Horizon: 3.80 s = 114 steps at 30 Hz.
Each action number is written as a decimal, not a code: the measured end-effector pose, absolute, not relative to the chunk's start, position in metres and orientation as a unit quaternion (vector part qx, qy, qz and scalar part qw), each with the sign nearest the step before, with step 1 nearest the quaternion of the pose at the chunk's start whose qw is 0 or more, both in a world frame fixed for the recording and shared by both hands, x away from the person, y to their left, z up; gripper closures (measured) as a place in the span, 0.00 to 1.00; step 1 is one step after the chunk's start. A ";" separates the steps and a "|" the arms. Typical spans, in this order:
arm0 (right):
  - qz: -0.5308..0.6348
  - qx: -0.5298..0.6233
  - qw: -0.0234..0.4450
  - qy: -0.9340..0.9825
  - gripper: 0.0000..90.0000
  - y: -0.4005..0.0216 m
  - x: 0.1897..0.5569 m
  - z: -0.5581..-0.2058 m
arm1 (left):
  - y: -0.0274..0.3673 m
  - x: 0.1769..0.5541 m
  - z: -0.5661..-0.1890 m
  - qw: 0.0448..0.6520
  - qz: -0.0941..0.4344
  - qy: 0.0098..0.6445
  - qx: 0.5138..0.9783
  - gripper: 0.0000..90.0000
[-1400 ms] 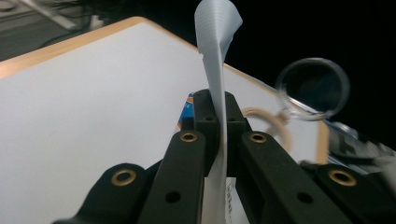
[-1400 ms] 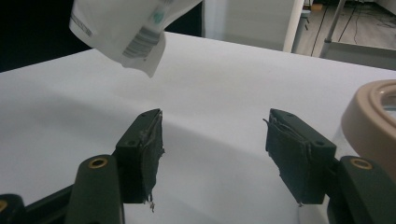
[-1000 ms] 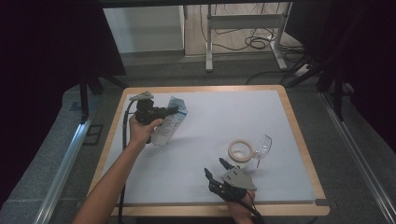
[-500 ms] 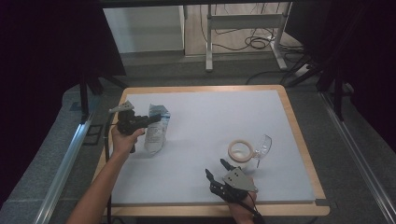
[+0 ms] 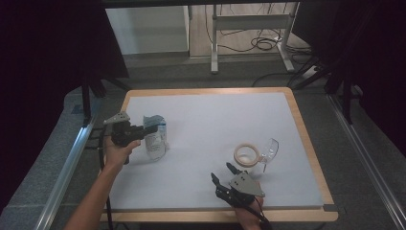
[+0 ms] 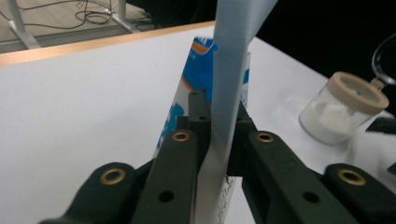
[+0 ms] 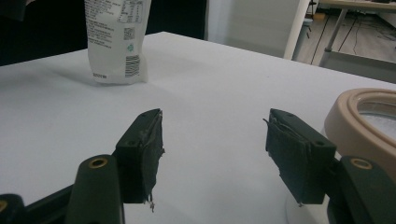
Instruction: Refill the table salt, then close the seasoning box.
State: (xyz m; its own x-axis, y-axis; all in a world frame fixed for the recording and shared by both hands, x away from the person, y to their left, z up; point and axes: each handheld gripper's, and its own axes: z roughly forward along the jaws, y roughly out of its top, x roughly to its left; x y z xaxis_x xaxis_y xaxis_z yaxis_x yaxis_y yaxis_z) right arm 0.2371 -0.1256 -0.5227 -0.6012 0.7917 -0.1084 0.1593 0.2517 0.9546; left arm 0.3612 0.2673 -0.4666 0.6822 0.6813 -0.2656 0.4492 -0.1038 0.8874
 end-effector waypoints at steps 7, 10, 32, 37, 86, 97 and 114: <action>0.519 0.327 0.307 0.728 0.41 -0.127 0.239 -0.521 | 0.270 0.354 -0.474 0.539 0.115 0.390 0.738 0.82; 0.519 0.327 0.308 0.727 0.41 -0.127 0.239 -0.520 | 0.269 0.353 -0.476 0.532 0.121 0.392 0.741 0.75; 0.522 0.328 0.310 0.723 0.41 -0.131 0.240 -0.518 | 0.279 0.349 -0.473 0.536 0.118 0.388 0.741 0.38; 0.522 0.329 0.310 0.723 0.41 -0.131 0.241 -0.518 | 0.282 0.343 -0.473 0.542 0.113 0.387 0.738 0.36; 0.535 0.433 0.313 0.654 1.00 -0.290 0.265 -0.470 | 0.282 0.280 -0.521 0.517 0.098 0.397 0.752 0.27; 0.533 0.415 0.310 0.669 1.00 -0.271 0.276 -0.459 | 0.283 0.278 -0.524 0.513 0.107 0.402 0.751 0.26; 0.518 0.373 0.269 0.721 1.00 -0.225 0.293 -0.466 | 0.284 0.275 -0.525 0.520 0.106 0.404 0.746 0.27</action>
State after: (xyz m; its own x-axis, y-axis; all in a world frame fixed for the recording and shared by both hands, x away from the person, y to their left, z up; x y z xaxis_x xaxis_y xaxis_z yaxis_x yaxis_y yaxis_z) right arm 0.2927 -0.2252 -0.4662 -0.5761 0.8173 -0.0009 0.2589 0.1835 0.9483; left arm 0.2755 0.2845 -0.5249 0.6517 0.7120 -0.2613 0.4915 -0.1342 0.8605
